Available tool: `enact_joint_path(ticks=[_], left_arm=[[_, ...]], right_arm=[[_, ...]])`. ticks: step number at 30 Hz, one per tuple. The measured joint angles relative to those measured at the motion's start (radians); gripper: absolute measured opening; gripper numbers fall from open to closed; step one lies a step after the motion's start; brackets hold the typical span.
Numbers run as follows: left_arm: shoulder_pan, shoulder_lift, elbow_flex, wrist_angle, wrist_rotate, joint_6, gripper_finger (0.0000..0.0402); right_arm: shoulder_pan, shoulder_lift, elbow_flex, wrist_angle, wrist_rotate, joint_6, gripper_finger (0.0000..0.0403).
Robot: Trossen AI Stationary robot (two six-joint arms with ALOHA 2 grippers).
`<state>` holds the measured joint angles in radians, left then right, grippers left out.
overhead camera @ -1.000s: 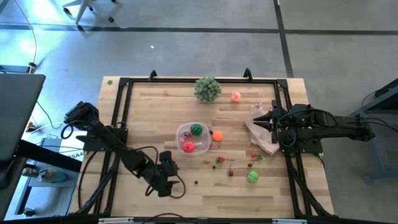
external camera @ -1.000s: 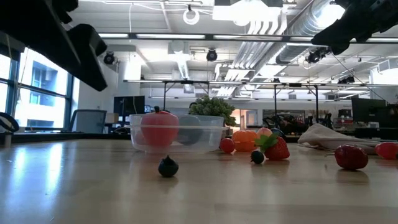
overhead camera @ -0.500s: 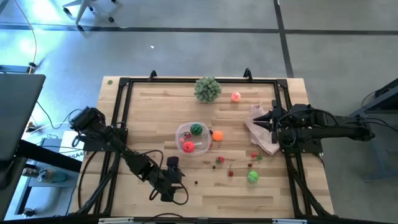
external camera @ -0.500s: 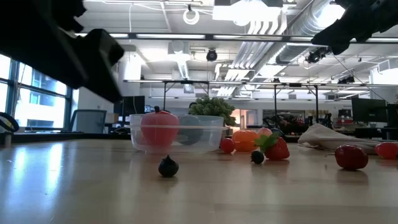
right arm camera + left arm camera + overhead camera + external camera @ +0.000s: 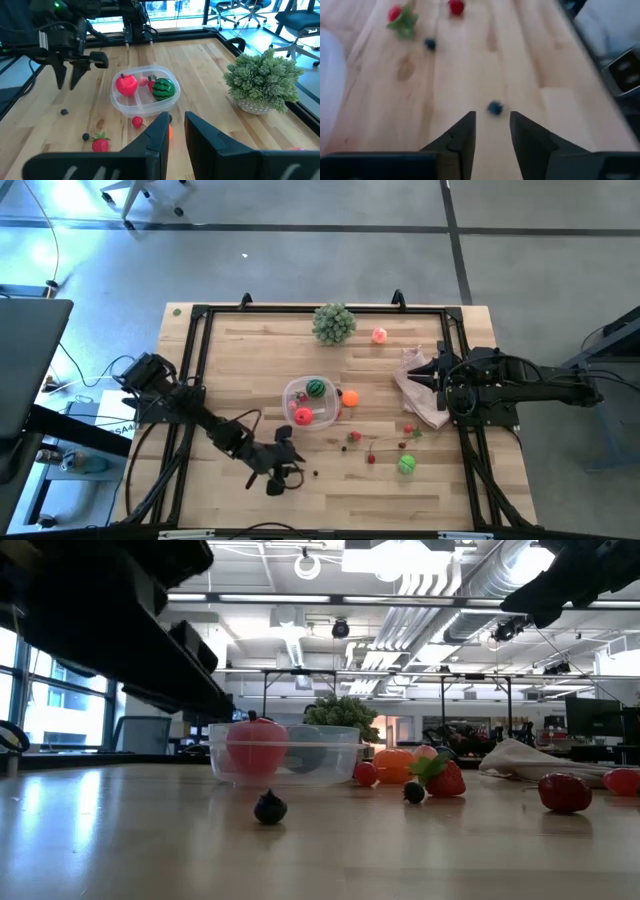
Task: Pick and placing Produce into tupperware
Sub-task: Put the bottom blueberry into the transparent bin
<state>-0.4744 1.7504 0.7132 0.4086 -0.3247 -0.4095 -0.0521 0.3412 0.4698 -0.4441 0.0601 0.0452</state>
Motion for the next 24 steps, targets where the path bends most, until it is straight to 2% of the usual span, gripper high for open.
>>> enact_joint_path(ticks=[10,16,24], left_arm=[[-0.003,0.036,0.006,0.02,-0.013,0.024,0.0102],[-0.003,0.165,0.116,0.001,0.001,0.086,0.0102],[-0.003,0.186,0.158,-0.091,-0.015,0.113,0.0101]], right_arm=[[0.0,0.0,0.0,0.0,0.0,0.0,0.0052],[0.0,0.0,0.0,0.0,0.0,0.0,0.0052],[0.0,0.0,0.0,0.0,0.0,0.0,0.0052]])
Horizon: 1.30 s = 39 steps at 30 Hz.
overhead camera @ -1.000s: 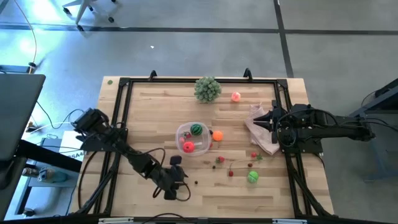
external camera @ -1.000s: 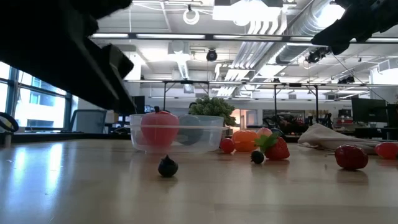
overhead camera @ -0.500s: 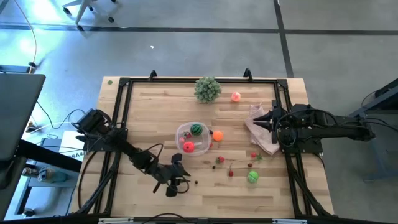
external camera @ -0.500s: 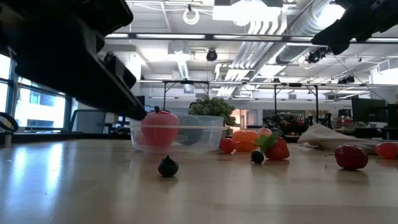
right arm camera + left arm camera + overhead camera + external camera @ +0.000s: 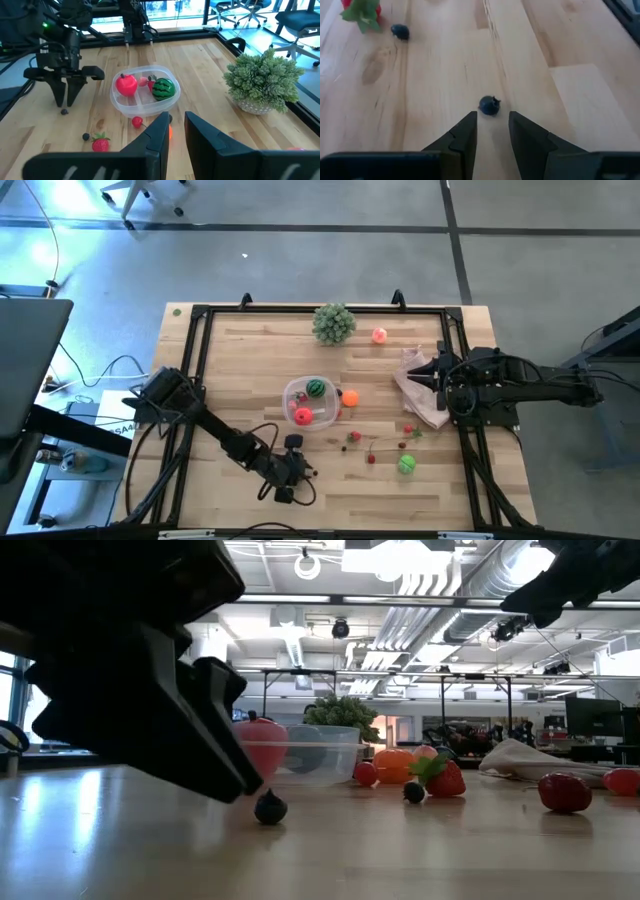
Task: Pick and placing Produce into tupperware
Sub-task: Put the bottom blueberry into the transparent bin
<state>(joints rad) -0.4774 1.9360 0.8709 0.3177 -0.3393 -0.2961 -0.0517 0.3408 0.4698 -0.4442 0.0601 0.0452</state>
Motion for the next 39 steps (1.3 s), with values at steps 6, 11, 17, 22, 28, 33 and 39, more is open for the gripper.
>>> enact_joint_path(ticks=[6,11,17,22,28,33,39], left_arm=[[0.0,0.016,0.001,-0.001,0.006,-0.023,0.0101],[0.0,0.029,0.001,0.009,0.014,-0.03,0.0107],[0.0,0.036,0.001,0.03,0.007,-0.043,0.0166],[0.006,0.037,0.001,0.03,-0.01,-0.048,0.0207],[0.018,0.087,0.046,0.037,-0.029,-0.037,0.022],[0.02,0.11,0.092,-0.002,-0.023,-0.015,0.0214],[0.021,0.112,0.099,-0.036,-0.007,-0.004,0.0195]], right_arm=[[0.0,0.0,0.0,0.0,0.0,0.0,0.0052],[0.0,0.0,0.0,0.0,0.0,0.0,0.0052],[0.0,0.0,0.0,0.0,0.0,0.0,0.0052],[0.0,0.0,0.0,0.0,0.0,0.0,0.0052],[0.0,0.0,0.0,0.0,0.0,0.0,0.0052],[0.0,0.0,0.0,0.0,0.0,0.0,0.0052],[0.0,0.0,0.0,0.0,0.0,0.0,0.0052]])
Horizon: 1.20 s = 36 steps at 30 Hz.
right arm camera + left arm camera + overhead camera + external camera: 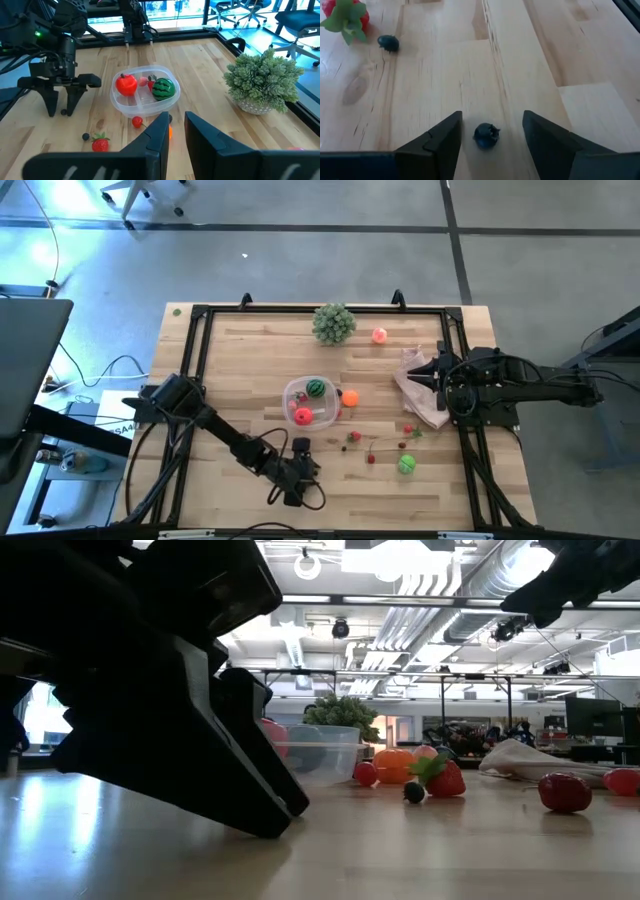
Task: Pick and placing Produce into tupperware
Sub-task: Put the bottom blueberry into the transparent bin
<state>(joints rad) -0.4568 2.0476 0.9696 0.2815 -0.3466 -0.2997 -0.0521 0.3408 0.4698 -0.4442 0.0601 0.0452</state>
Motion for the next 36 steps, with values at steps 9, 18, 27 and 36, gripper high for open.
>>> enact_joint_path(ticks=[9,18,27,36], left_arm=[[0.0,0.0,0.001,-0.035,0.023,-0.062,0.0153],[0.001,-0.003,0.001,-0.062,0.042,-0.089,0.0144],[0.0,-0.005,0.002,-0.081,0.057,-0.103,0.0144],[0.0,-0.007,0.003,-0.094,0.069,-0.12,0.0145]], right_arm=[[0.0,0.0,0.0,0.0,0.0,0.0,0.0052],[0.0,0.0,0.0,0.0,0.0,0.0,0.0052],[0.0,0.0,0.0,0.0,0.0,0.0,0.0052],[0.0,0.0,0.0,0.0,0.0,0.0,0.0052]])
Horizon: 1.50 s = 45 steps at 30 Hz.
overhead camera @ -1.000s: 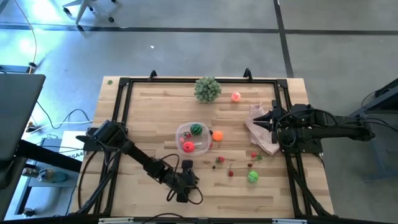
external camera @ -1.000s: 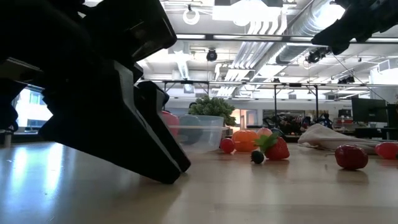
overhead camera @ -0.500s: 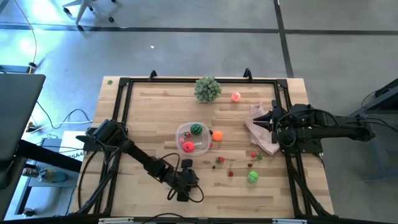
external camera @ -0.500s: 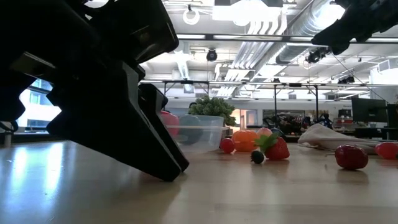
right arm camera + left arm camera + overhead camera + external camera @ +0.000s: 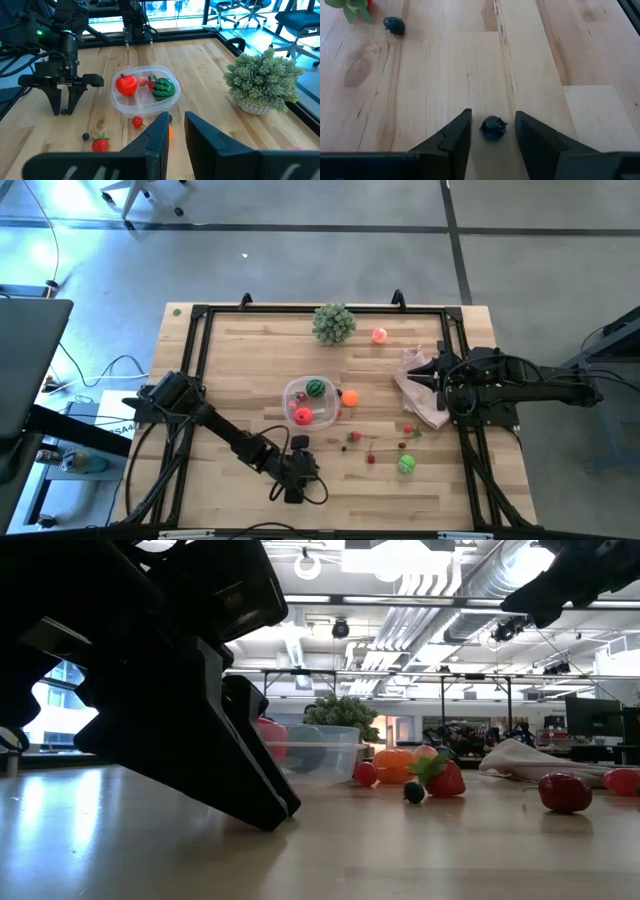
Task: Pick and placing Produce into tupperware
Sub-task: Put the bottom blueberry into the transparent bin
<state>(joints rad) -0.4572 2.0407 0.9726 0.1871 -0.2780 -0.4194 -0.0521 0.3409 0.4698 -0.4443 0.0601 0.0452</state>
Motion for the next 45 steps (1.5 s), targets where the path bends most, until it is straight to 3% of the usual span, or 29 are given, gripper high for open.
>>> enact_joint_path(ticks=[7,20,45], left_arm=[[0.0,0.0,0.001,-0.007,0.002,0.0,0.0142],[0.0,-0.002,0.001,-0.022,0.002,-0.007,0.0081],[-0.001,-0.003,0.003,-0.021,-0.006,0.012,0.0061]], right_arm=[[0.0,0.0,0.0,0.0,0.0,0.0,0.0052],[0.0,0.0,0.0,0.0,0.0,0.0,0.0052],[0.0,0.0,0.0,0.0,0.0,0.0,0.0052]])
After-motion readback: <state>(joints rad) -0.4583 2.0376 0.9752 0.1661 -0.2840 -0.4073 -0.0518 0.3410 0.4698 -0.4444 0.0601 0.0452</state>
